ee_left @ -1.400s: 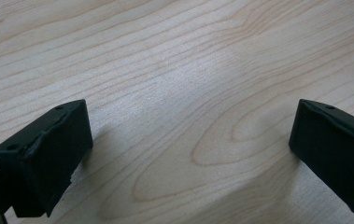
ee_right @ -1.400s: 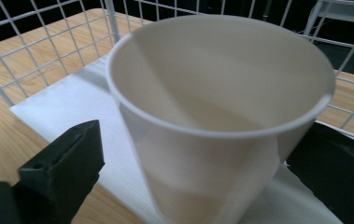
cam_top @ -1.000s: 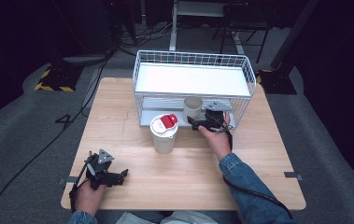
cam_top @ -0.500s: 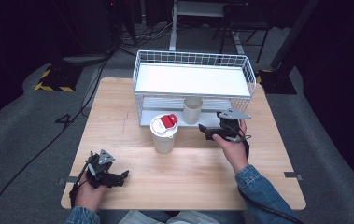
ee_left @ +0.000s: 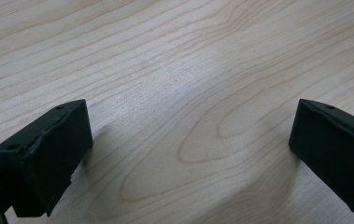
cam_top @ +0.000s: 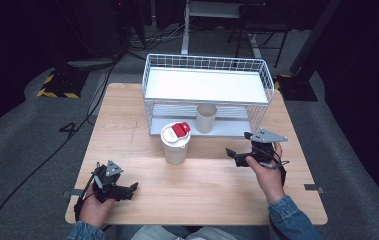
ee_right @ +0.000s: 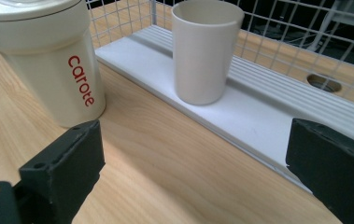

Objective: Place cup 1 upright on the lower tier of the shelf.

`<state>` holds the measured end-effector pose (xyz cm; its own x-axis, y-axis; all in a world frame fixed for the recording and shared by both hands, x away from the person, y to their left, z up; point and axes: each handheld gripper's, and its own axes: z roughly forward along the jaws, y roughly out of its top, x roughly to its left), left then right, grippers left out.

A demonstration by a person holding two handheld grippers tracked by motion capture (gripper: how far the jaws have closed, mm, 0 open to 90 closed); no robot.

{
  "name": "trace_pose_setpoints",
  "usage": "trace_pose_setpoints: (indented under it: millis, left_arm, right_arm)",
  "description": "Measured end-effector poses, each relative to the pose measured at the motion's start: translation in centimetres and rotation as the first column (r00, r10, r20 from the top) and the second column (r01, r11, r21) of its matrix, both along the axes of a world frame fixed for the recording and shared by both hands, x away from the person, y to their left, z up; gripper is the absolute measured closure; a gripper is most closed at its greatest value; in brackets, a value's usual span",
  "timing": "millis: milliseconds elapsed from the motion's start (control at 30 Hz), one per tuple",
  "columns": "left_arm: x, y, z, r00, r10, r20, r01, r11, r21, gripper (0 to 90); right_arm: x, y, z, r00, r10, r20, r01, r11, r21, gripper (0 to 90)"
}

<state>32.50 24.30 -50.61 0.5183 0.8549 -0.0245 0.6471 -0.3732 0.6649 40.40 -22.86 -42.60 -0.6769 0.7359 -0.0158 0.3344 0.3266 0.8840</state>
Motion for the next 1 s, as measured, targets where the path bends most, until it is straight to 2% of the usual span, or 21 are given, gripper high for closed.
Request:
trace_pose_setpoints:
  millis: [33,67,133,333,433,467,533,633,667,700,833,900,933,967,1000]
  left_arm:
    - [0.0,0.0,0.0,1.0000,0.000,0.000,0.000,1.0000,0.000,0.1]
    - [0.0,0.0,0.0,1.0000,-0.003,0.000,0.003,1.0000,0.001,0.0]
    - [0.0,0.0,0.0,1.0000,-0.007,-0.003,0.007,1.0000,0.000,0.0]
    - [0.3,0.0,0.0,0.9998,-0.021,-0.001,0.021,0.9998,0.005,0.0]
    - [0.3,-0.1,0.1,0.9998,-0.021,-0.001,0.021,0.9997,0.009,0.0]
    - [0.2,-0.2,0.0,0.9999,-0.008,-0.006,0.008,1.0000,-0.006,0.0]
    - [0.4,-0.4,0.0,1.0000,-0.005,-0.002,0.005,1.0000,0.006,0.0]
    - [0.4,-0.7,0.2,0.9998,0.002,-0.017,-0.002,1.0000,0.009,0.0]
    - [0.5,-0.8,0.2,0.9996,0.000,-0.030,0.000,1.0000,0.006,0.0]
    - [0.5,-0.8,0.3,0.9994,-0.008,-0.032,0.009,0.9998,0.017,0.0]
    - [0.5,-0.9,0.3,0.9992,-0.008,-0.039,0.009,0.9998,0.016,0.0]
    - [0.5,-0.9,0.3,0.9994,-0.005,-0.035,0.005,0.9999,0.012,0.0]
    - [0.6,-0.8,0.3,0.9993,-0.005,-0.038,0.005,1.0000,0.003,0.0]
    - [0.6,-0.8,0.2,0.9997,-0.003,-0.024,0.002,0.9997,-0.023,0.0]
    - [0.6,-0.8,0.3,0.9997,-0.002,-0.026,0.002,0.9997,-0.023,0.0]
  right_arm:
    - [0.0,0.0,0.0,1.0000,0.000,0.000,0.000,1.000,0.000,4.6]
    - [-0.6,-0.9,0.0,0.9998,-0.017,-0.004,0.018,1.000,0.005,4.6]
    - [-0.8,-1.2,0.0,0.9998,-0.021,-0.006,0.021,1.000,0.006,4.5]
    - [-2.6,-3.9,-0.2,0.9982,-0.057,-0.019,0.057,0.998,-0.008,4.4]
    - [-3.1,-4.7,-0.3,0.9974,-0.068,-0.025,0.068,0.998,-0.013,4.4]
    - [-3.3,-5.0,-0.3,0.9966,-0.078,-0.027,0.078,0.997,-0.011,4.4]
    - [-3.9,-5.8,-0.4,0.9959,-0.084,-0.034,0.083,0.996,-0.014,4.4]
    - [-4.2,-6.3,-0.4,0.9942,-0.101,-0.039,0.100,0.995,-0.014,4.4]
    - [-4.5,-6.8,-0.5,0.9935,-0.100,-0.055,0.099,0.995,-0.013,4.4]
    - [-4.7,-7.0,-0.4,0.9931,-0.103,-0.056,0.103,0.995,-0.014,4.4]
    - [-5.2,-7.7,-0.5,0.9919,-0.108,-0.067,0.106,0.994,-0.032,4.4]
    - [-5.6,-8.3,-0.9,0.9903,-0.109,-0.087,0.105,0.994,-0.041,4.4]
    - [-5.7,-8.6,-1.1,0.9894,-0.110,-0.095,0.106,0.994,-0.040,4.4]
    - [-5.7,-8.9,-1.4,0.9887,-0.110,-0.103,0.106,0.994,-0.038,4.4]
    - [-5.8,-9.2,-1.6,0.9866,-0.117,-0.114,0.113,0.993,-0.039,4.4]
